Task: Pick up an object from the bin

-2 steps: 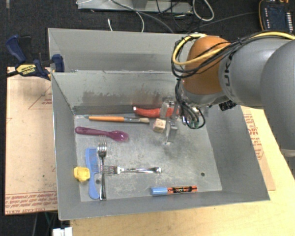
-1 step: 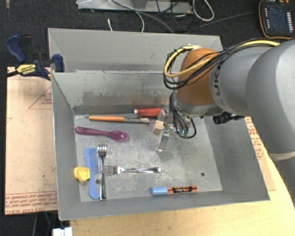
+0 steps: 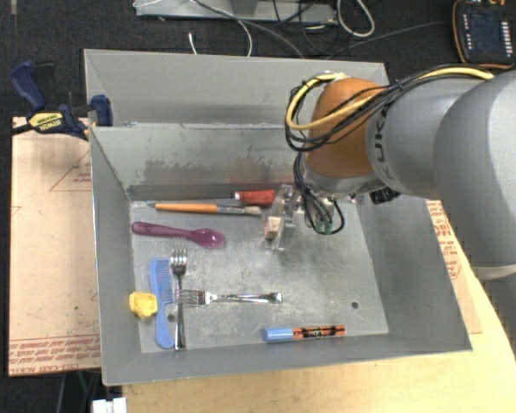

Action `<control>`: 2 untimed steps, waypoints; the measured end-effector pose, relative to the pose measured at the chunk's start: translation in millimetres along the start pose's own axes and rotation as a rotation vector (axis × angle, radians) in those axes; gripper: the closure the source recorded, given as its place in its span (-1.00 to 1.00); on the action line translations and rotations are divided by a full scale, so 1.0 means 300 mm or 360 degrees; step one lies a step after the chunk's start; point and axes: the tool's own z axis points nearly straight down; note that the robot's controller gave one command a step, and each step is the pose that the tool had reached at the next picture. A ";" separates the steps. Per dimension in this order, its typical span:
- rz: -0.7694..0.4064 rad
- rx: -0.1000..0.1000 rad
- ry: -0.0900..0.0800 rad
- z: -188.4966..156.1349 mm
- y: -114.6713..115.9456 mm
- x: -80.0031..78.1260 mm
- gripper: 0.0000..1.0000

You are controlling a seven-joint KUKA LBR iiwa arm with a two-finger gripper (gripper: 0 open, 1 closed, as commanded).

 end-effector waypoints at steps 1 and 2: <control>-0.0035 -0.0001 -0.0001 0.000 0.003 -0.005 1.00; -0.0036 -0.0001 -0.0002 -0.003 0.003 -0.005 1.00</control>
Offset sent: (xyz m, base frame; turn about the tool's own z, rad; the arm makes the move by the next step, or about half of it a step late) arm 0.0013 0.0006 0.0020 -0.0186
